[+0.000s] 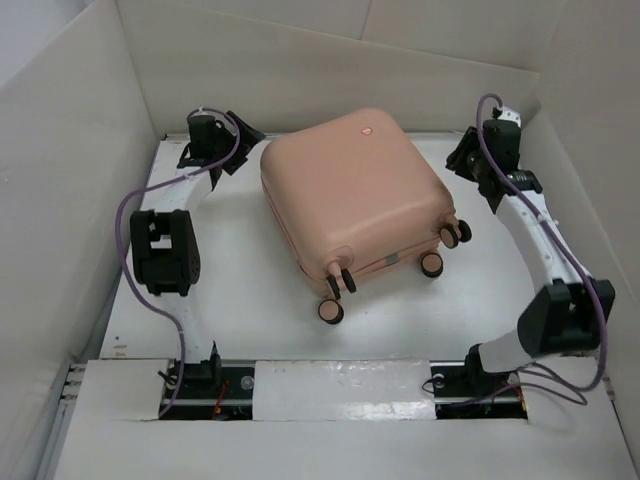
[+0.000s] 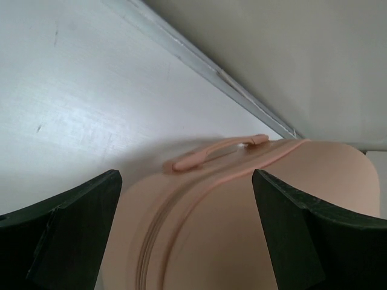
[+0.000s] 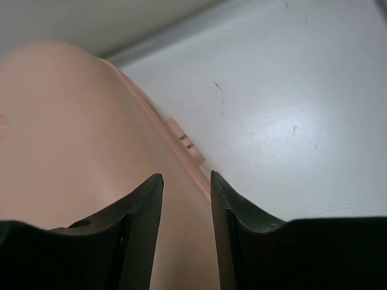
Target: Pack the luggage
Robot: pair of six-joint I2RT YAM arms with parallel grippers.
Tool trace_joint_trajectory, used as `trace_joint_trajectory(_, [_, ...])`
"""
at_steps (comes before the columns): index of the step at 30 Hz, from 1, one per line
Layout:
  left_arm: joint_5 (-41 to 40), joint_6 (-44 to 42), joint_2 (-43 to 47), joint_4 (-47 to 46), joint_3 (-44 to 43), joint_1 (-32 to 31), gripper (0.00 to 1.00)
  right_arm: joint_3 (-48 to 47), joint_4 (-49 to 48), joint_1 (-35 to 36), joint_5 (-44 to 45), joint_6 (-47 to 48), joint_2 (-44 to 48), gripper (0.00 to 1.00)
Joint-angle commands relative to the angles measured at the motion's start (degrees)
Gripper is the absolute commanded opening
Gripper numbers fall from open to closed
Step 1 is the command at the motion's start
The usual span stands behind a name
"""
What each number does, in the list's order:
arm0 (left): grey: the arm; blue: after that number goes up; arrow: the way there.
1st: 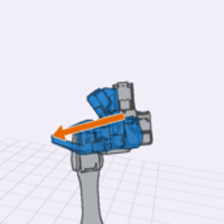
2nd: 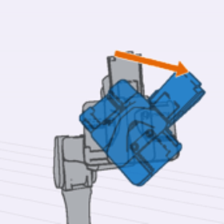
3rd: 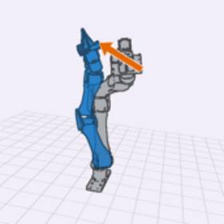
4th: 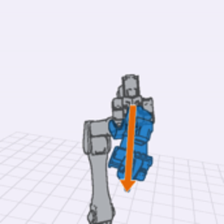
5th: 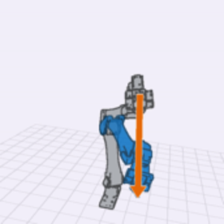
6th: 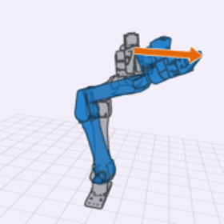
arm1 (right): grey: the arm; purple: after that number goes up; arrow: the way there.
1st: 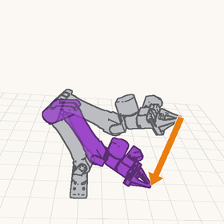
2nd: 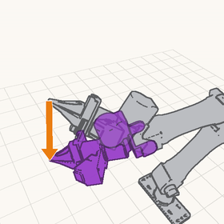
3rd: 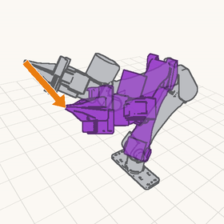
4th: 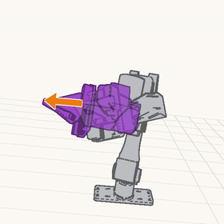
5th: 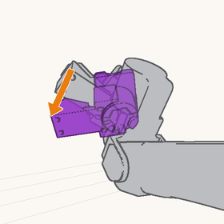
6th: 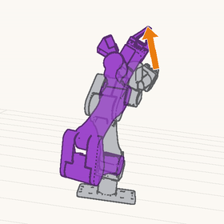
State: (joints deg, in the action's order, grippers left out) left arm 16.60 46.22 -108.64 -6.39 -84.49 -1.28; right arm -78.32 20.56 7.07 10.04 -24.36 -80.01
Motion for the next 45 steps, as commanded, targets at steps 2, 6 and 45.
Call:
trace_joint_trajectory(2, [7.02, -3.33, -7.53, 1.11, -13.47, -0.39, 0.87, -4.29, -2.61, -7.41, -15.32, 1.33, -6.54, 0.41])
trace_joint_trajectory(6, [10.37, -5.69, -14.57, 1.73, -19.99, -0.39, 0.87, 6.58, -11.39, -9.17, -20.67, -0.42, -8.49, 0.41])
trace_joint_trajectory(45, [-14.45, 3.72, 63.60, -8.49, 51.01, -1.09, 0.93, -3.77, -24.80, 12.27, -37.93, -16.18, -22.15, 0.53])
